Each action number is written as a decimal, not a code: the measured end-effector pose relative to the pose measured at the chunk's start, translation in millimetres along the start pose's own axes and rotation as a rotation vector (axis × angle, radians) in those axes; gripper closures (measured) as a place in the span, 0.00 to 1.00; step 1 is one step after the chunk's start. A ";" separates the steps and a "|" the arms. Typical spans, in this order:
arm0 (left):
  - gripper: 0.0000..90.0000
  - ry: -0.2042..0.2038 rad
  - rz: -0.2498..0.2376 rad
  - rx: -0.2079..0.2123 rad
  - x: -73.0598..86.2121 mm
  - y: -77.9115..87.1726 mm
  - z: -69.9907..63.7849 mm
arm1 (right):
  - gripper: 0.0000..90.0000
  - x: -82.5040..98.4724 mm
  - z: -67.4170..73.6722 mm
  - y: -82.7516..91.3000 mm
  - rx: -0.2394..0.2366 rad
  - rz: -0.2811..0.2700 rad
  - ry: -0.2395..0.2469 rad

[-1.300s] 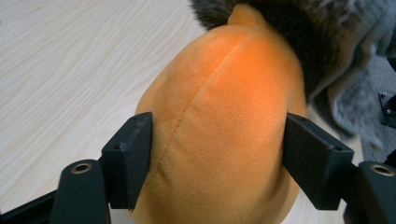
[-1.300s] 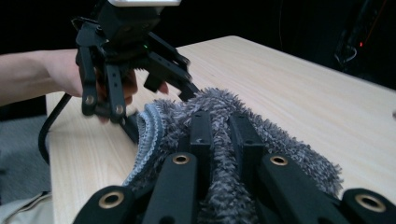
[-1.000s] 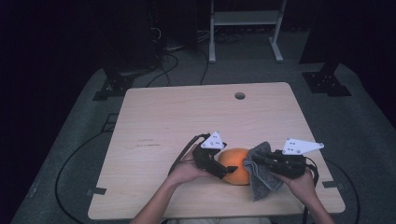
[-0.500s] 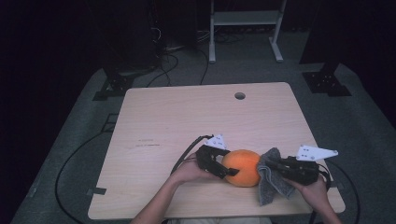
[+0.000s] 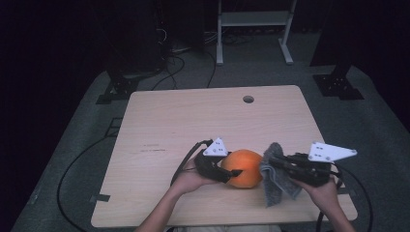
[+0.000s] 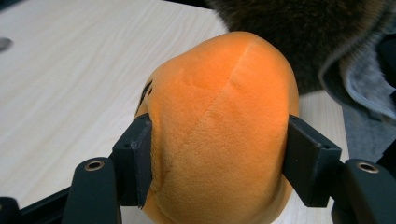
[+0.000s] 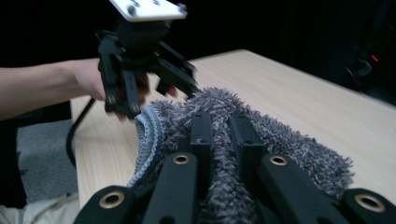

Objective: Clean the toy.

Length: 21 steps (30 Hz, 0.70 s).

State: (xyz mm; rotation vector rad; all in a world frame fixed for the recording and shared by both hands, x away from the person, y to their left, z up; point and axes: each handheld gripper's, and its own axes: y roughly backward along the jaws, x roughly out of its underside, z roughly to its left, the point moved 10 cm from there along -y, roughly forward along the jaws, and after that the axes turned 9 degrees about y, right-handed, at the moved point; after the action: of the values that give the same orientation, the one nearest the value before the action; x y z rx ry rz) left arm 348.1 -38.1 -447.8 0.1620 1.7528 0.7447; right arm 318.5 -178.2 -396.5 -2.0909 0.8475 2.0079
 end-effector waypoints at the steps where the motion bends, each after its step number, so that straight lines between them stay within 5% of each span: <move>1: 0.38 -0.007 0.000 -0.012 -1.6 2.5 -0.4 | 0.90 -6.4 2.5 -9.3 -0.012 0.002 0.019; 4: 0.37 -0.007 0.004 -0.036 1.6 8.3 1.2 | 0.90 -3.8 5.8 -39.3 -0.045 0.057 0.035; 8: 0.37 0.032 0.027 -0.032 21.2 5.8 5.2 | 0.90 23.3 2.6 -59.1 -0.038 0.146 0.019; 13: 0.29 0.057 0.012 0.024 27.9 6.3 2.4 | 0.90 47.1 -1.2 -52.5 -0.045 0.135 -0.061; 16: 0.18 0.061 -0.043 0.063 20.4 10.6 3.0 | 0.90 58.9 -3.8 -46.5 -0.034 0.148 -0.084; 18: 0.07 0.081 -0.028 0.065 20.6 8.5 8.4 | 0.90 62.5 -6.7 -42.6 -0.024 0.146 -0.089; 21: 0.05 0.103 -0.001 0.112 25.6 0.0 10.0 | 0.90 66.2 -9.7 -38.7 -0.020 0.148 -0.103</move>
State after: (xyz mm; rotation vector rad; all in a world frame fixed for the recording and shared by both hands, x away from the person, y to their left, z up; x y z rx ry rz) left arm 348.8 -22.1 -470.2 0.2016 1.8937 0.6637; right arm 342.6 -170.5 -469.5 -1.9676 0.9947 2.1845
